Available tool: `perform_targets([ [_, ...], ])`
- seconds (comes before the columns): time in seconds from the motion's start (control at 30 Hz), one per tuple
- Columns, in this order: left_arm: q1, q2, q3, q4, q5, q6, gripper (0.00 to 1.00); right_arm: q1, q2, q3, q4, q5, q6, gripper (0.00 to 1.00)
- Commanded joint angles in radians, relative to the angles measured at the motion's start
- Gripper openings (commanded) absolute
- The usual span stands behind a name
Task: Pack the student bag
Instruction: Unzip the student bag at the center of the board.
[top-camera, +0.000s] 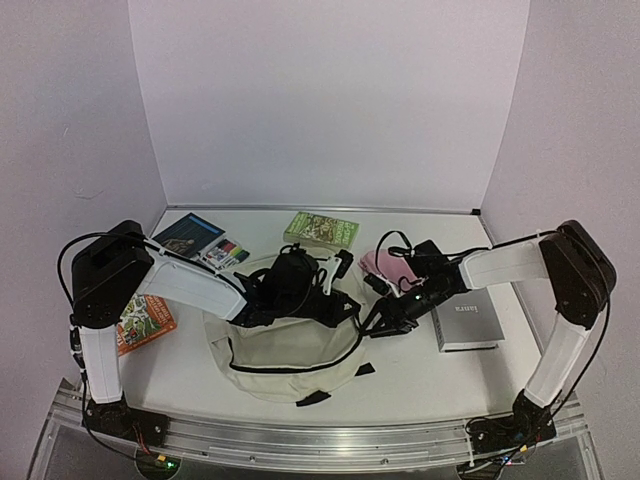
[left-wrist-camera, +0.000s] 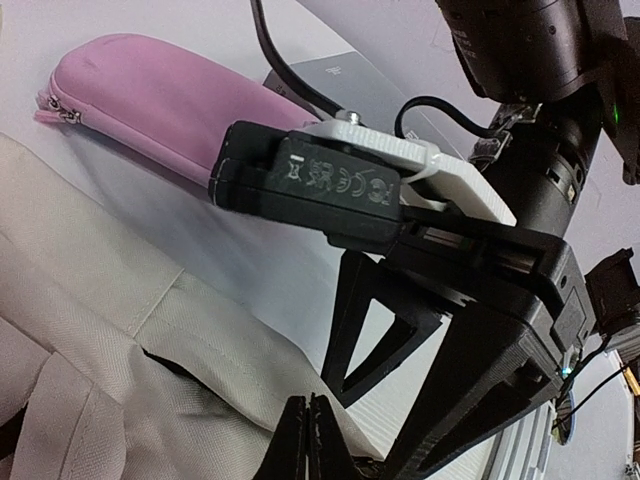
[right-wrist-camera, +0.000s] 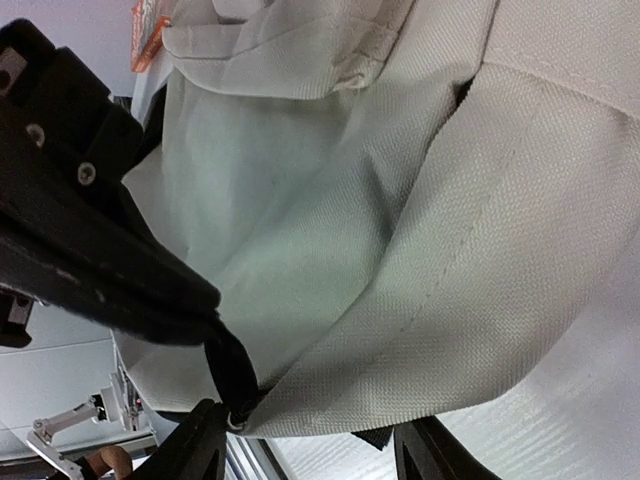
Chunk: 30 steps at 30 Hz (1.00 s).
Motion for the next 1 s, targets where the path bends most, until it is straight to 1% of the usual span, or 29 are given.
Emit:
perform_targets([
  [0.0,0.008,0.004,0.046,0.019,-0.022,-0.004,0.0,0.003,0.013,-0.017,0.13,-0.08,0.084,0.56],
  [0.07,0.01,0.01,0.05,0.02,-0.022,-0.008,0.0,0.005,0.011,-0.02,0.132,-0.087,0.087,0.55],
  [0.17,0.015,0.018,0.052,0.022,-0.022,-0.018,0.0,0.016,0.007,-0.03,0.133,-0.086,0.093,0.58],
  [0.27,0.019,0.018,0.053,0.02,-0.03,-0.024,0.0,0.03,-0.003,-0.048,0.136,-0.072,0.093,0.72],
  [0.3,0.02,0.018,0.053,0.02,-0.031,-0.024,0.0,0.033,-0.004,-0.053,0.139,-0.063,0.094,0.74],
  [0.37,0.022,0.02,0.054,0.021,-0.033,-0.027,0.0,0.036,0.001,-0.063,0.148,-0.058,0.104,0.73],
  [0.43,0.023,0.022,0.057,0.021,-0.032,-0.029,0.0,0.037,0.007,-0.069,0.165,-0.057,0.118,0.68],
  [0.5,0.024,0.023,0.057,0.022,-0.033,-0.031,0.0,0.039,0.005,-0.081,0.194,-0.056,0.134,0.6],
  [0.6,0.025,0.023,0.055,0.025,-0.033,-0.032,0.0,0.041,0.004,-0.084,0.238,-0.064,0.171,0.53],
  [0.67,0.024,0.024,0.056,0.025,-0.032,-0.033,0.0,0.041,0.012,-0.08,0.272,-0.076,0.187,0.41],
  [0.77,0.026,0.024,0.051,0.025,-0.035,-0.036,0.0,0.04,0.017,-0.084,0.275,-0.095,0.191,0.16],
  [0.83,0.03,0.023,0.048,0.021,-0.043,-0.04,0.0,0.04,-0.001,-0.09,0.271,-0.099,0.189,0.02],
  [0.87,0.032,0.024,0.048,0.017,-0.052,-0.044,0.0,0.04,-0.016,-0.094,0.268,-0.099,0.187,0.0],
  [0.97,0.037,0.027,0.052,-0.006,-0.082,-0.051,0.0,0.039,-0.051,-0.106,0.251,-0.095,0.172,0.0],
])
